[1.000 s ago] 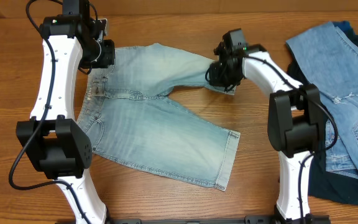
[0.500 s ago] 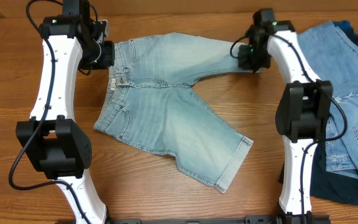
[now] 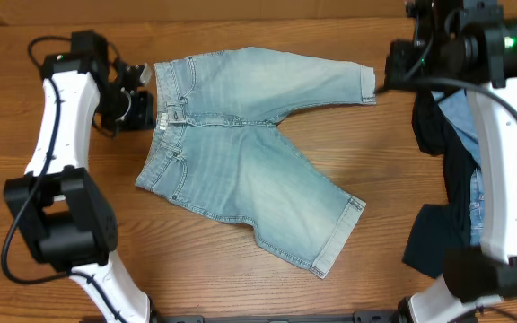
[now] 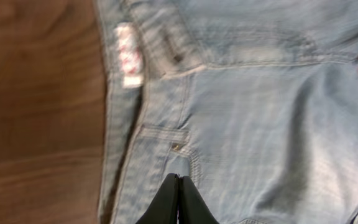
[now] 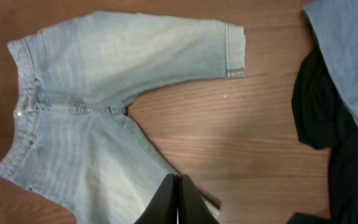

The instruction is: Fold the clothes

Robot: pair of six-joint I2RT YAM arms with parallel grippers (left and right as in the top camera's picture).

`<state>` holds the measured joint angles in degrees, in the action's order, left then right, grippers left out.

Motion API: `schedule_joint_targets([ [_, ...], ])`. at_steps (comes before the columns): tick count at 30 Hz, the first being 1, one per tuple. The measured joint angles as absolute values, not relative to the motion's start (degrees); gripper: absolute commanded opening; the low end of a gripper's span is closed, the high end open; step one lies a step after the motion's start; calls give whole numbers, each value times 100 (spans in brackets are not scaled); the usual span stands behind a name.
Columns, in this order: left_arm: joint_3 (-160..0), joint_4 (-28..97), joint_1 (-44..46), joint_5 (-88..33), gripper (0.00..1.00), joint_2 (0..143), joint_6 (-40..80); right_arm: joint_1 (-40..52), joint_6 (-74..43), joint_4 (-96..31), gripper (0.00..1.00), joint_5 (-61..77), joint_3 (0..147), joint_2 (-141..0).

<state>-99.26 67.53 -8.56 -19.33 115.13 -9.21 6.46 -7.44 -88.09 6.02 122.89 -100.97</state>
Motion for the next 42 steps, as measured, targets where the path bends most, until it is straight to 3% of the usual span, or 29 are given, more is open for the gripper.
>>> schedule_joint_targets([
  [5,-9098,6206,-1013,-1822,4,10696,-923,646,-1079,-6910,4,838,8702,-8552],
  [9,-9070,5603,-963,-1896,4,10589,-928,642,-1249,-5411,4,921,7518,-8331],
  [12,-9035,4523,-762,-2003,4,10589,-760,523,-1282,-4211,4,1293,7496,-8746],
  [14,-9048,4027,-598,-2132,4,10602,-397,141,-1282,-4066,4,1688,7714,-9439],
  [19,-10667,4628,-576,-2543,4,11990,231,-585,-1009,-4250,4,2102,9437,-11419],
  [21,-11740,5306,-576,-2665,4,12964,395,-659,-906,-4300,14,2213,10431,-12123],
  [22,-12173,5548,-576,-2685,18,13338,438,-676,-873,-4318,19,2250,10809,-12440],
  [24,-12774,5970,-576,-2729,34,13872,478,-738,-810,-4285,41,2324,11456,-13089],
  [25,-12879,5994,-576,-2740,48,13998,517,-784,-792,-4156,48,2373,11566,-13349],
  [27,-12908,5942,-576,-2742,70,14057,537,-915,-768,-3900,55,2552,11572,-13734],
  [40,-12984,4858,-611,-1988,78,14274,836,-1105,-746,-3118,70,3181,11583,-14156],
  [41,-12986,4825,-611,-1979,82,14414,886,-1105,-744,-3107,74,3188,11583,-14164],
  [42,-12986,4812,-611,-1966,98,14529,910,-1105,-744,-3100,77,3218,11583,-14182],
])
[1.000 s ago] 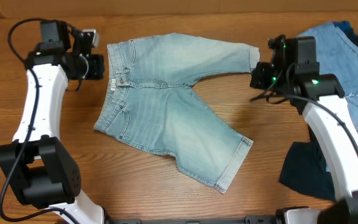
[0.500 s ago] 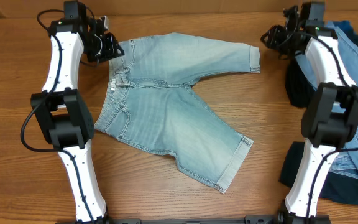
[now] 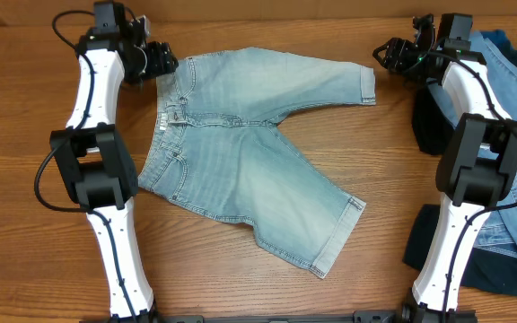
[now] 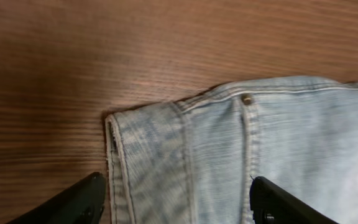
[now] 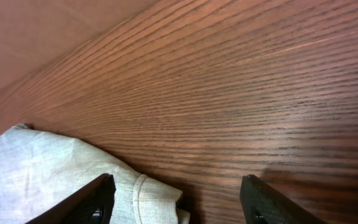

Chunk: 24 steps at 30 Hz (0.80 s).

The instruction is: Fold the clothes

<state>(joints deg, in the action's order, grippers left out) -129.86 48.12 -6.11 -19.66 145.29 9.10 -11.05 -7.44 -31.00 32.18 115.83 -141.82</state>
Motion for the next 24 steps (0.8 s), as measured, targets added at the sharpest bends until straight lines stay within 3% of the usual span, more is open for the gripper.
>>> schedule_joint_targets([
  [4,-13010,4630,-609,-1949,100,14759,1061,-1105,-753,-3063,84,3435,11594,-14339],
  [12,-13015,4327,-611,-2060,100,14814,1105,-1103,-746,-3065,85,3575,11594,-14429],
  [15,-13015,4298,-609,-2252,88,14818,1133,-1026,-746,-3129,80,3732,11594,-14429],
  [18,-13015,4248,-609,-2460,62,14822,1168,-843,-749,-3260,61,3798,11594,-14429],
  [19,-13015,4237,-620,-2499,43,14822,1205,-742,-749,-3315,43,3795,11594,-14429],
  [22,-13015,4230,-639,-2554,5,14822,1214,-674,-744,-3330,4,3791,11594,-14429],
  [24,-13015,4217,-637,-2622,4,14822,1253,-701,-749,-3323,4,3804,11594,-14429],
])
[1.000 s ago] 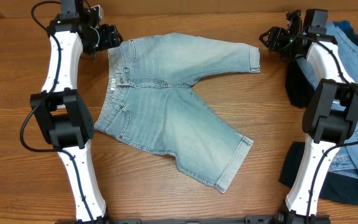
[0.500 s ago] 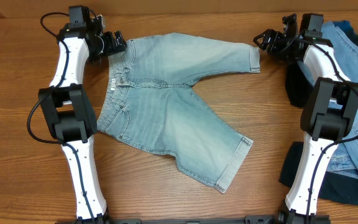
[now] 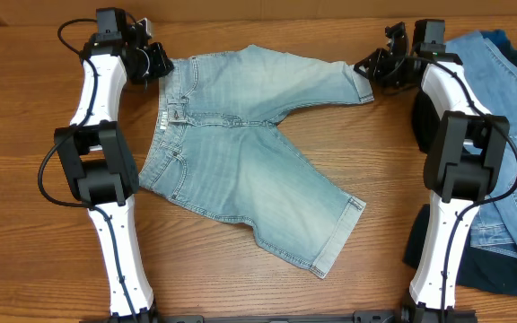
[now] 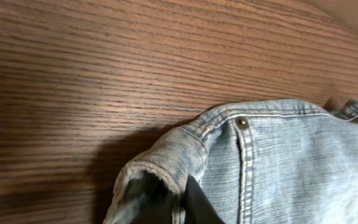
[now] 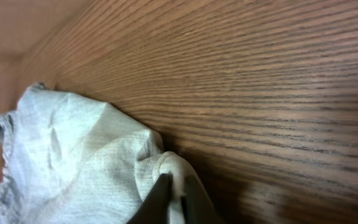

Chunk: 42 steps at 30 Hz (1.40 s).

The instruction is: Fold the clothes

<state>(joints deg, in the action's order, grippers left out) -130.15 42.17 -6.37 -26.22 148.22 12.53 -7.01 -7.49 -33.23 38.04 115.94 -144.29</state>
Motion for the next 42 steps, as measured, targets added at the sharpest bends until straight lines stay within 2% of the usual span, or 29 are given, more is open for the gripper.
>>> schedule_joint_targets([
  [6,-13015,4241,-637,-2788,4,14822,1310,-786,-823,-3376,4,3951,11719,-14422],
  [11,-13021,4766,-637,-2803,4,14634,753,-790,-770,-3693,4,3990,11723,-13904],
  [19,-13045,6539,-637,-2324,4,12969,-364,-456,141,-5446,4,3428,11789,-12455],
  [25,-13056,7876,-637,-1734,4,12879,-755,-163,362,-6296,4,2744,11791,-12267],
  [31,-13056,9078,-445,-1304,4,12879,-884,-19,458,-6431,4,2307,11791,-11850],
  [37,-12993,9572,-73,-1186,4,12873,-794,-19,482,-6534,4,2244,11791,-11832],
  [42,-11638,9483,106,-1028,4,12838,-725,-19,532,-6460,4,2246,11791,-11832],
])
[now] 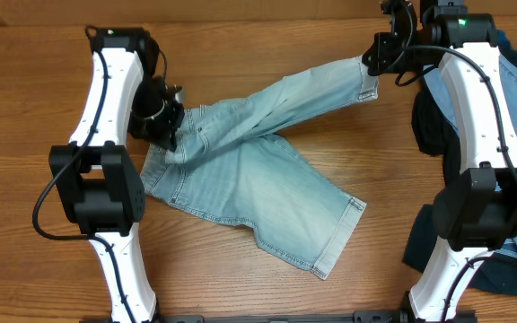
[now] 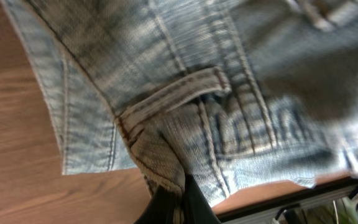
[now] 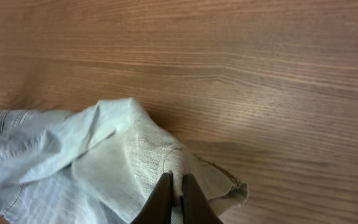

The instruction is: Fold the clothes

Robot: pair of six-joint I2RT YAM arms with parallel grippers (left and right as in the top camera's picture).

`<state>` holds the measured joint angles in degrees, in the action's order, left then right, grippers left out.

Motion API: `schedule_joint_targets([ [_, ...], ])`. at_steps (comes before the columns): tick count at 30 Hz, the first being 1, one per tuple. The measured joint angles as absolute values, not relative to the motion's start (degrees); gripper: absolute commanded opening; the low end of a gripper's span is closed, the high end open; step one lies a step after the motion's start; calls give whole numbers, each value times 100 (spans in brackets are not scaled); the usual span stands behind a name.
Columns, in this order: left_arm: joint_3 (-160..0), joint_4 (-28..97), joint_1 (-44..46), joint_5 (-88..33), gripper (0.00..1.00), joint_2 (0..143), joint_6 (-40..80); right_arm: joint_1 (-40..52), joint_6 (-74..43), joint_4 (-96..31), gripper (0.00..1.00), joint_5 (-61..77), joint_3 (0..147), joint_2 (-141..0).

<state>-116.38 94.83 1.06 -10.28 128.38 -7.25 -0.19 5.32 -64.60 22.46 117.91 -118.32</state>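
Observation:
Light blue denim shorts (image 1: 258,170) lie in the middle of the wooden table. My left gripper (image 1: 167,135) is shut on the waistband corner (image 2: 160,155), held over the lower half of the waist. My right gripper (image 1: 372,61) is shut on the hem (image 3: 179,163) of the far leg, which stretches lifted from the waist to the back right. The near leg (image 1: 317,224) lies flat toward the front right.
A pile of dark and blue clothes (image 1: 460,144) sits along the right side of the table, just right of my right arm. Bare wood (image 1: 240,287) runs in front of the shorts and at the left.
Both grippers, shut on the shorts, have moved. The left one has carried the far waist corner down onto the waist. The right one has lifted the far leg's hem.
The shorts lay spread flat with both grippers shut and away from them. Then both grippers stood open at the far waist corner and the far leg's hem. They shut on those, and now the far half is drawn toward the near half.

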Motion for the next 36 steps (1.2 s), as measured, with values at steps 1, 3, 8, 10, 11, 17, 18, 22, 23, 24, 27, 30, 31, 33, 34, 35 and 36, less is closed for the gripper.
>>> schedule_joint_targets([
  [1,-11472,9465,106,-1002,4,12838,-722,-19,539,-6416,4,2246,11791,-11832],
  [3,-11155,9509,106,-958,12,12838,-720,-19,550,-6348,4,2246,11791,-11832],
  [8,-10783,9664,106,-775,19,12838,-598,-19,563,-6141,4,2244,11791,-11832],
  [10,-10759,9620,106,-744,10,12838,-589,-19,565,-6132,4,2246,11791,-11832],
  [11,-10766,9537,106,-735,9,12838,-596,-19,563,-6132,4,2246,11791,-11832],
  [17,-11155,8796,106,-805,11,12608,-593,-19,567,-6267,4,2237,11791,-11832],
  [18,-11163,8715,106,-860,14,12470,-593,-19,580,-6346,4,2222,11791,-11832],
  [22,-11222,8569,106,-1205,21,12267,-591,-19,580,-6648,4,2209,11791,-11756],
  [23,-11222,8490,106,-1275,22,12267,-593,-19,578,-6740,4,2209,11791,-11636],
  [24,-11222,8453,110,-1306,22,12267,-593,-19,580,-6814,4,2209,11791,-11535],
  [27,-11222,8298,132,-1382,23,12267,-596,8,687,-7054,4,2206,11791,-10978],
  [30,-11222,8235,189,-1400,24,12267,-596,322,1022,-7166,4,2152,11793,-10545],
  [31,-11222,8226,191,-1413,25,12267,-598,519,1061,-7161,4,1984,11797,-10510],
  [33,-11222,8217,191,-1433,25,12267,-604,943,1096,-7107,4,1490,11797,-10516],
  [34,-11222,8197,189,-1435,25,12267,-609,1085,1107,-7039,4,1302,11797,-10516],
  [35,-11222,8158,191,-1437,25,12267,-615,1256,1120,-6928,4,1007,11797,-10516],
  [36,-11222,8128,191,-1437,25,12267,-617,1431,1140,-6825,4,718,11782,-10516],
])
